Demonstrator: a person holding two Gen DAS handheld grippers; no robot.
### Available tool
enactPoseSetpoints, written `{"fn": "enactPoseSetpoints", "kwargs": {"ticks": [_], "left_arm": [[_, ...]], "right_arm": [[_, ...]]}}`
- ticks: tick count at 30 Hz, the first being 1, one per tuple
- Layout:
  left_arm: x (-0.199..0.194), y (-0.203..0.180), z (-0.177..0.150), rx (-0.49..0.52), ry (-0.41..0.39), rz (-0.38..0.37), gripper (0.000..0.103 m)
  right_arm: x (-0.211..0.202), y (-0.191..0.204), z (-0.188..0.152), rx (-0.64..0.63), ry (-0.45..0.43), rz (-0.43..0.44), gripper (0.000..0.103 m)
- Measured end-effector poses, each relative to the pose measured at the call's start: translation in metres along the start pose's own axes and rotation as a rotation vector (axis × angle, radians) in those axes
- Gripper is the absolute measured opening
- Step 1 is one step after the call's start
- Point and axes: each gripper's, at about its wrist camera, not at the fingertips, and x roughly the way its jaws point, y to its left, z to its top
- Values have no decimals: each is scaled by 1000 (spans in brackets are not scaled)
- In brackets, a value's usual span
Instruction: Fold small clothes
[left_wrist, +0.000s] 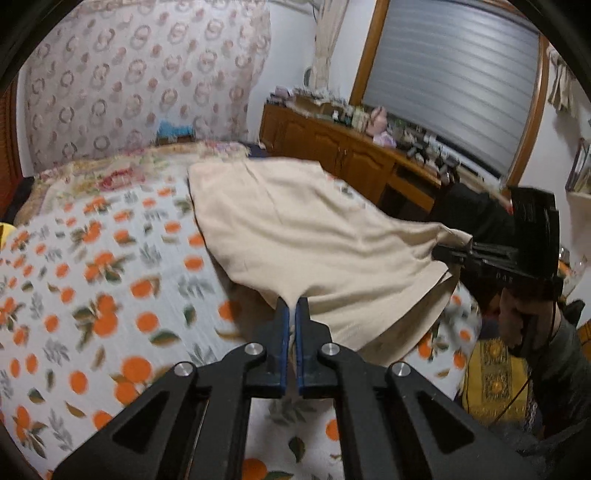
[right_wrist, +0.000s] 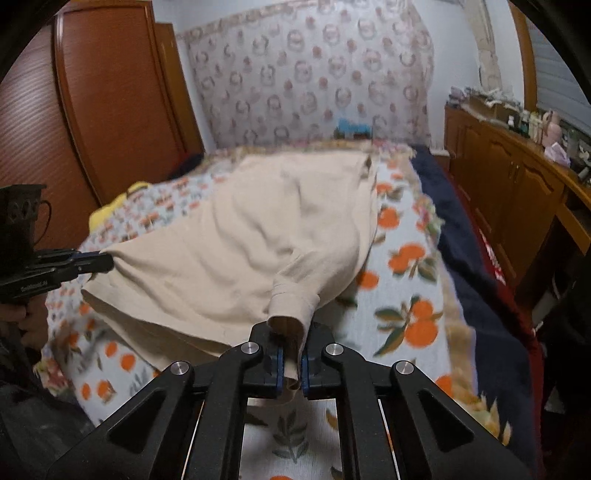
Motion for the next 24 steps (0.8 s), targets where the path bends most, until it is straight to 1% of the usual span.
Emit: {"fn": "enactPoseSetpoints", "kwargs": {"ticks": [3, 5, 10, 14, 16, 19, 22, 24], "left_arm": [[-3, 2, 13, 5, -25, 8, 0], [-3, 5, 19, 5, -37, 15, 0], [8, 12, 43, 2, -52, 25, 0], [27, 20, 75, 13, -57, 42, 0], [40, 24, 91, 28, -48, 47, 0], [66, 39, 125, 47, -49, 87, 0], [86, 56, 149, 31, -44, 99, 0], [106, 69, 165, 30, -32, 120, 0]], "right_arm": [[-7, 1, 13, -4, -37, 8, 3], [-9, 3, 20, -15, -58, -2, 3], [-6, 0, 44, -36, -87, -7, 3], [1, -7, 69, -52, -110, -12, 3], [10, -10, 84, -72, -115, -19, 3], [29, -17, 108, -111, -114, -41, 3], [53, -31, 133, -123, -109, -57, 3], [72, -43, 150, -125, -99, -61, 3]]}}
